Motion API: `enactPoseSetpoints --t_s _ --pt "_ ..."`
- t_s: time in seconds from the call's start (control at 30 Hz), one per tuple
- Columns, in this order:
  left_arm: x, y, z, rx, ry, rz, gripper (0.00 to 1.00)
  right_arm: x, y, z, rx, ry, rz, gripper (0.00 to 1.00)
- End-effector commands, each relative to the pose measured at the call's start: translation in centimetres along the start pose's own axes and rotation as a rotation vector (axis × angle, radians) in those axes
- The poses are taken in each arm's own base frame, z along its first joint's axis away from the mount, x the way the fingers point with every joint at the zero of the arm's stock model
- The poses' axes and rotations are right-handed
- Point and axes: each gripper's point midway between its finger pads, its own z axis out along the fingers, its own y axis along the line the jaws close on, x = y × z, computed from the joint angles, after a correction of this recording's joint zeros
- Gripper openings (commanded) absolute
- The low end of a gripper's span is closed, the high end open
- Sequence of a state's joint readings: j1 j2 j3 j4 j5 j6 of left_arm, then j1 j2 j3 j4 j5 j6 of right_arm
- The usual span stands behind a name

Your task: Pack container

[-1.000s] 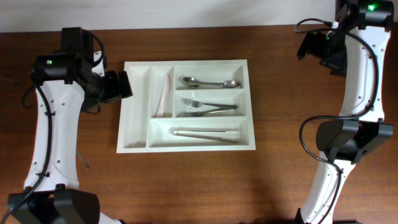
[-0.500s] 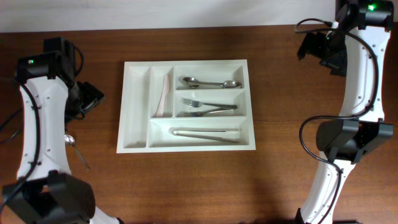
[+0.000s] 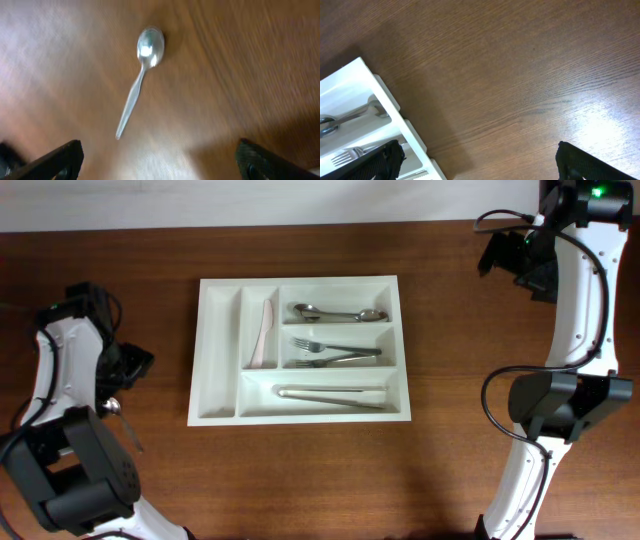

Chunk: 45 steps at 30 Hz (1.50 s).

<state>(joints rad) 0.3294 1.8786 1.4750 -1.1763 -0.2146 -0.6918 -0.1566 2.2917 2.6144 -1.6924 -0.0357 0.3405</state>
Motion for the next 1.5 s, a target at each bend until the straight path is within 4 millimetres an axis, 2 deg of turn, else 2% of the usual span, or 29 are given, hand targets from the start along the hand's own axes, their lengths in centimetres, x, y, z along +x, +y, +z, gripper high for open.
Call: enactPoseSetpoints --t_s 0.0,0.17,0.27,0.5,0.83,0.97,1.13,1.27,1.4,1.47 --pt "-1.0 0.8 1.4 -0.003 -0.014 0.106 0.99 0.0 0.1 -0.7 -0.010 -0.011 0.009 0.99" --pt "-2.7 1.0 2.4 0.025 -0.062 0.122 0.99 0.0 0.1 -0.7 -0.010 -0.011 0.009 0.99" --pt "-3.1 1.2 3.3 0.030 -0.073 0.142 0.99 0.0 0.1 -0.7 -0.010 -0.011 0.009 0.99" --pt "-1.4 1.2 6.8 0.021 -0.029 0.173 1.00 0.0 0.1 -0.7 -0.010 -0.011 0.009 0.99" --pt "-1.1 0.7 9.1 0.012 -0.014 0.177 0.96 0.0 0.1 -0.7 -0.010 -0.011 0.009 0.99" --pt "-2.1 -0.2 9.9 0.035 -0.048 0.206 0.95 0.0 0.1 -0.7 -0.010 -0.011 0.009 0.99" --pt "-3.0 -1.8 10.6 0.091 -0.088 0.333 0.95 0.0 0.1 -0.7 -0.010 -0.011 0.009 0.99" --pt "-2.7 -3.7 11.1 0.184 -0.078 0.391 0.95 0.0 0.1 -0.7 -0.010 -0.011 0.009 0.99" --pt "-2.1 -4.1 11.3 0.211 -0.052 0.394 0.96 0.0 0.1 -0.7 -0.011 -0.012 0.009 0.99" --pt "-1.5 -3.7 11.4 0.199 -0.023 0.384 0.96 0.0 0.1 -0.7 -0.010 -0.011 0.009 0.99"
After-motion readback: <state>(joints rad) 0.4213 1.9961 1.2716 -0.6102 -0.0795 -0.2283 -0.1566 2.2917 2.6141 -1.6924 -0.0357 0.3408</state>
